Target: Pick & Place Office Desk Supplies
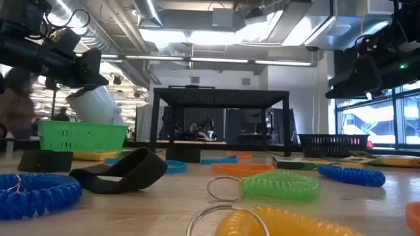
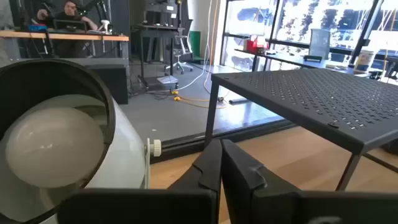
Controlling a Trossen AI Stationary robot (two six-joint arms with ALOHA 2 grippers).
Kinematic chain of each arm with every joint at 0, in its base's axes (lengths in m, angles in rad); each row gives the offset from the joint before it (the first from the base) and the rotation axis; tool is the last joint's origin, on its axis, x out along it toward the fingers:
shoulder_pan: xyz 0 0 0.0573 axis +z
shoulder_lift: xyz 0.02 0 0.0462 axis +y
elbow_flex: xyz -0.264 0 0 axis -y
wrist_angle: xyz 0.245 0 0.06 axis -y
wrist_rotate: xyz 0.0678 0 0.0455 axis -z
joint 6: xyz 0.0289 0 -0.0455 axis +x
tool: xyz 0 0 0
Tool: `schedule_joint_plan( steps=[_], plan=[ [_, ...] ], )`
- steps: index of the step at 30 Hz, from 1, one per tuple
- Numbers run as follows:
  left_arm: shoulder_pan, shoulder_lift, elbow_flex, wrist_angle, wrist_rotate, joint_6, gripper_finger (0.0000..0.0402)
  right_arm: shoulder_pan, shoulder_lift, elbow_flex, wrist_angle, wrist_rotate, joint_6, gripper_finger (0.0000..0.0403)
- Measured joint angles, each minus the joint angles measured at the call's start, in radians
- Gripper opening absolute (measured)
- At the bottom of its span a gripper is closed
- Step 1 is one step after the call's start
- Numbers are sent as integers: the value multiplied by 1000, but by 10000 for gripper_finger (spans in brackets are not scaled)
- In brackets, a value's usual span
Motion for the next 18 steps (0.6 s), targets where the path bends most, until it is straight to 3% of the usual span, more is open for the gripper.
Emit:
schedule_joint_plan(
  steps=[11, 18],
  plan=[
    [0, 0, 0, 0, 97, 0, 4, 0, 0, 0, 0, 0, -80, 45],
    [0, 0, 0, 0, 105, 0, 4, 0, 0, 0, 0, 0, -91, 45]
  ],
)
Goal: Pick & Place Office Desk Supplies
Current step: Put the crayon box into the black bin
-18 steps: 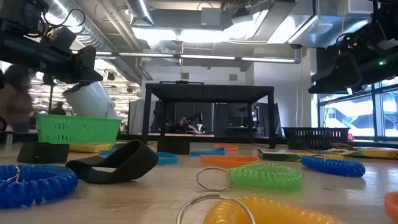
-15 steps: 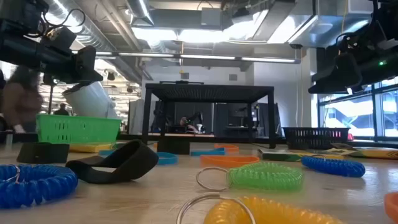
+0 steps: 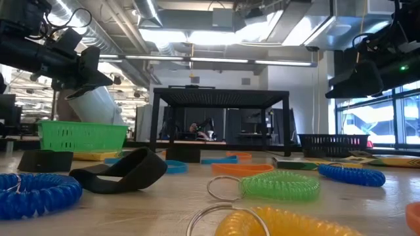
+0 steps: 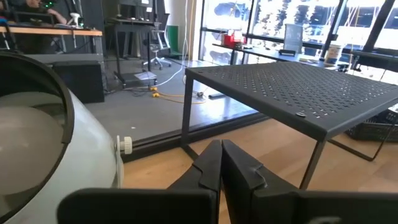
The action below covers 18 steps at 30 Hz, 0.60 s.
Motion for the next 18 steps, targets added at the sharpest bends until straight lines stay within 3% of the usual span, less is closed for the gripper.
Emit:
schedule_joint_plan(
  steps=[7, 18],
  plan=[
    [0, 0, 0, 0, 0, 0, 4, 0, 0, 0, 0, 0, 92, 45],
    [0, 0, 0, 2, 0, 0, 4, 0, 0, 0, 0, 0, 96, 45]
  ],
)
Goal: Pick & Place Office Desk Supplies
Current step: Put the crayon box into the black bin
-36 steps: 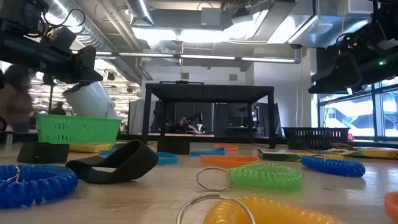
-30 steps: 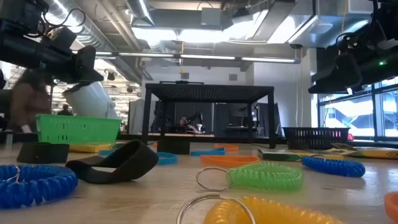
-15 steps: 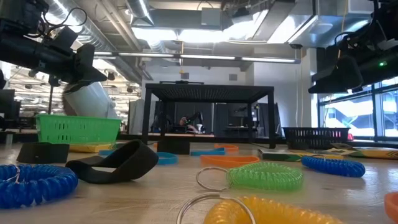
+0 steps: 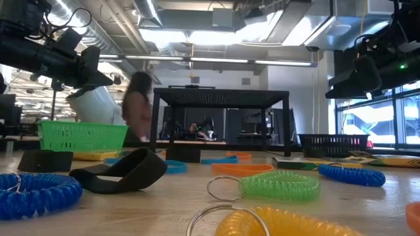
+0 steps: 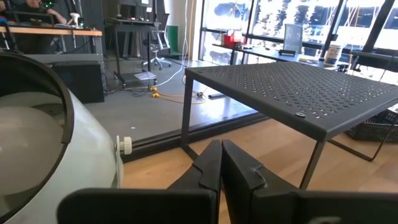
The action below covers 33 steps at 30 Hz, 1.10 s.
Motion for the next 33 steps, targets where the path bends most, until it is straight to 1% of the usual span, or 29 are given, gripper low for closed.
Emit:
schedule_joint_plan(
  steps=[4, 6, 10, 15, 20, 25, 29, 33],
  plan=[
    [0, 0, 0, 0, 0, 0, 4, 0, 0, 0, 0, -22, 2, 45],
    [0, 0, 0, -1, -4, 0, 4, 0, 0, 0, 0, -43, 34, 45],
    [0, 0, 0, -1, -8, 0, 4, 0, 0, 0, 3, -116, 101, 45],
    [0, 0, 0, -1, -8, 0, 4, 0, 0, 0, 3, -207, 104, 45],
    [0, 0, 0, -1, 5, 0, 4, 0, 0, 0, 5, -211, 170, 45],
    [0, 0, 0, -1, 97, 0, 4, 0, 0, 0, 27, -210, 185, 45],
    [0, 0, 0, -1, 148, 0, 4, 0, 0, 0, 29, -210, 185, 45],
    [1, 0, 0, 9, 126, 8, 4, 0, 0, 0, 31, -207, 184, 45]
  ],
)
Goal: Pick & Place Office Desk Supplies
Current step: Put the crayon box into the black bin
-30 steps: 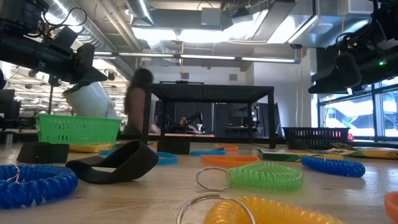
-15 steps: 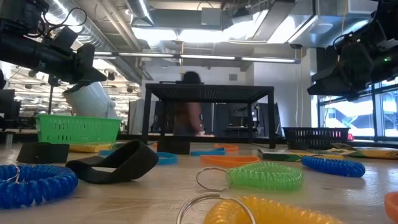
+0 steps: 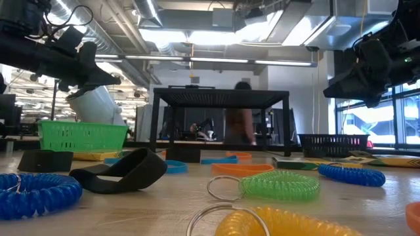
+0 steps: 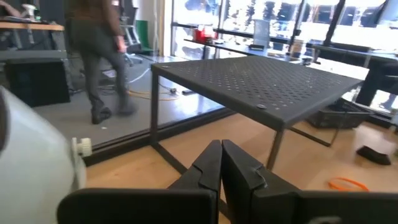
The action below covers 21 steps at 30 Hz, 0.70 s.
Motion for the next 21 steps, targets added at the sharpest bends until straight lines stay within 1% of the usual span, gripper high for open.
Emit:
schedule_joint_plan(
  steps=[2, 7, 12, 15, 18, 21],
  plan=[
    [0, 0, 0, 4, 2, -14, 4, 0, 0, 0, 8, 0, 0, 45],
    [0, 0, 0, 15, 46, -26, 4, 0, 0, 0, 10, 0, 0, 45],
    [0, 0, 0, 16, 44, 51, 4, 0, 0, 0, 10, 0, 0, 45],
    [0, 0, 0, 29, 41, 42, 5, 0, 0, 0, 10, 0, 0, 45],
    [0, 0, 0, 43, 58, 37, 15, 0, 0, 0, 10, 0, 0, 45],
    [0, 0, 0, 49, 103, 37, 36, 0, 0, 0, 10, 0, -1, 45]
  ],
)
